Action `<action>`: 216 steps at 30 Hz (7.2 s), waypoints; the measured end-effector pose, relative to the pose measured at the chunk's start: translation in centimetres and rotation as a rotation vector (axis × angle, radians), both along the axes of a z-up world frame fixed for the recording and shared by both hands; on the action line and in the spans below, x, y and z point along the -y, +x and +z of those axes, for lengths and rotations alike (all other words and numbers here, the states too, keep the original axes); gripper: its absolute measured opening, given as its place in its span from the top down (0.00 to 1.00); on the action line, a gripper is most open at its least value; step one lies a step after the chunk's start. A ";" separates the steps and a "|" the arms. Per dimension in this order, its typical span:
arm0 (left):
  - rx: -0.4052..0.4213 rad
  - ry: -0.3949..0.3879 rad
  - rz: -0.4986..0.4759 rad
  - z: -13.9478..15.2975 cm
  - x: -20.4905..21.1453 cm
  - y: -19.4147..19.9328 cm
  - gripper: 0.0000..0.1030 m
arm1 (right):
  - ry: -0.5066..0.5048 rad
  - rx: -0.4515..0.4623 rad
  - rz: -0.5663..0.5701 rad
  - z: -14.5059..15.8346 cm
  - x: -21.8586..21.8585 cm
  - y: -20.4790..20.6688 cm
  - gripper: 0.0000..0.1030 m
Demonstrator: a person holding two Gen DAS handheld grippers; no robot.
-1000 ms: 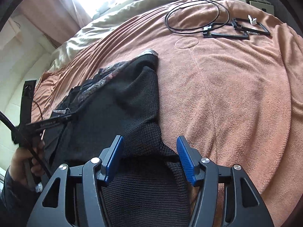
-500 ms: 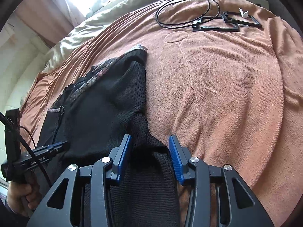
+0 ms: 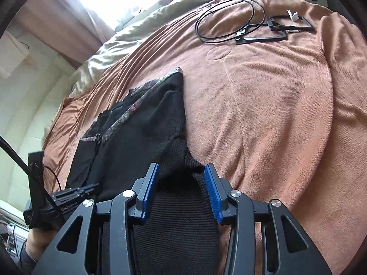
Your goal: Fold small clothes
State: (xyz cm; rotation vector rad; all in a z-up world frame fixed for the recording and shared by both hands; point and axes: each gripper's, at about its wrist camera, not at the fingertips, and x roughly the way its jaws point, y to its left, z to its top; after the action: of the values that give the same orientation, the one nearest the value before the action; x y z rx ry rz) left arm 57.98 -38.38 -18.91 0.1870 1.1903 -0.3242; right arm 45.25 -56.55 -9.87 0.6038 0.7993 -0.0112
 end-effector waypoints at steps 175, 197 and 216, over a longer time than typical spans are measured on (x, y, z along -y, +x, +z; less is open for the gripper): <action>-0.044 -0.720 0.627 -2.9 -48.4 -31.2 0.62 | 0.417 0.126 -0.223 -4.6 -10.6 -39.2 0.86; -0.056 -0.853 0.633 -3.7 -47.5 -33.1 0.62 | 0.340 0.145 -0.289 -2.2 -10.9 -42.1 1.00; 0.113 -0.810 0.626 0.4 -48.2 -34.1 0.94 | 0.287 0.224 -0.257 2.4 -13.2 -43.8 1.00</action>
State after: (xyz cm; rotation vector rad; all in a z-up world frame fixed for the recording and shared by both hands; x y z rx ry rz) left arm 23.85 9.87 -18.48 -0.8464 0.8716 -0.2136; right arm 1.47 -43.35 -7.42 0.9599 0.5042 -0.0636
